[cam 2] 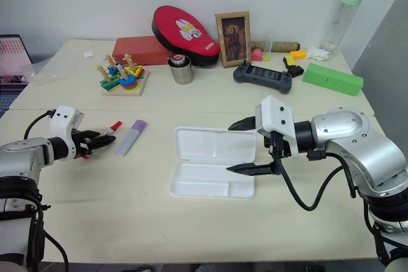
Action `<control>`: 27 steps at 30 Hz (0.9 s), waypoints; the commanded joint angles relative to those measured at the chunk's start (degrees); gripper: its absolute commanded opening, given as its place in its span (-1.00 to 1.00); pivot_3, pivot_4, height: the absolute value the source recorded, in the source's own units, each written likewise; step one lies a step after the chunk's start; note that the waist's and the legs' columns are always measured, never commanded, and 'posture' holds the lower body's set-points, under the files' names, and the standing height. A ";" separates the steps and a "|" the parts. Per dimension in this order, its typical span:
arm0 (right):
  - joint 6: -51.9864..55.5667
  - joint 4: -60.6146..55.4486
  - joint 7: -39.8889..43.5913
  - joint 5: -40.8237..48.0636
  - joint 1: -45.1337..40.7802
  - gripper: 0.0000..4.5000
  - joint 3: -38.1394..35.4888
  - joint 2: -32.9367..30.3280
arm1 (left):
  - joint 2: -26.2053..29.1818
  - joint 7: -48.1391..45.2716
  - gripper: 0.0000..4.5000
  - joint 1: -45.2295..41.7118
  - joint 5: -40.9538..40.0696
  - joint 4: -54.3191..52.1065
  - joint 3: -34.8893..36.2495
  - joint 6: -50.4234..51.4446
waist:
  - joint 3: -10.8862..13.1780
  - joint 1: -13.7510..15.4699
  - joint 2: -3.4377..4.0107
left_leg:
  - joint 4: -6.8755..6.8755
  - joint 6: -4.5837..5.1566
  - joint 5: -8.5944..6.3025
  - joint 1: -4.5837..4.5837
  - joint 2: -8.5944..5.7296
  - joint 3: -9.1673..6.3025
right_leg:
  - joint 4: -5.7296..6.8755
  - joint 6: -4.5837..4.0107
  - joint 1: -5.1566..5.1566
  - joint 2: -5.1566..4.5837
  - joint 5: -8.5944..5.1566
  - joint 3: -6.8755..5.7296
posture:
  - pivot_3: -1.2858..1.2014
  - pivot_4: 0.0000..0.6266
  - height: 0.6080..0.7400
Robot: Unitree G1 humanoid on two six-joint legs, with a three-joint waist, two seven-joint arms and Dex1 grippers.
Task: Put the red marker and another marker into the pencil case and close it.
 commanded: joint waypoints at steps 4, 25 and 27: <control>-1.18 -1.45 -0.06 -0.72 -1.20 1.00 -0.58 -0.66 | -0.70 -1.84 -0.45 -0.64 0.22 1.57 -0.32 2.45 | 0.00 0.07 0.00 | 0.00 0.00 0.00 0.00 0.00 0.00 | -0.01 0.00 0.01 0.00 0.00 0.00 | 0.03 -0.52 1.00; -2.10 -0.87 1.37 -1.69 0.80 1.00 -1.75 -2.60 | 3.99 -4.81 -0.82 2.93 -2.18 -20.83 1.27 5.06 | 0.04 0.17 -0.08 | 0.00 -0.01 0.00 -0.03 0.00 -0.01 | -0.02 0.00 -0.01 0.00 0.00 0.00 | 0.03 -0.52 1.00; -2.51 -0.93 1.68 -1.86 1.31 1.00 -1.75 -3.14 | 5.15 -6.29 -0.82 4.11 -3.51 -27.92 1.58 8.00 | 0.08 0.13 -0.14 | -0.01 -0.01 0.00 -0.07 0.00 -0.04 | -0.02 -0.01 -0.03 0.00 0.00 -0.02 | 0.03 -0.52 1.00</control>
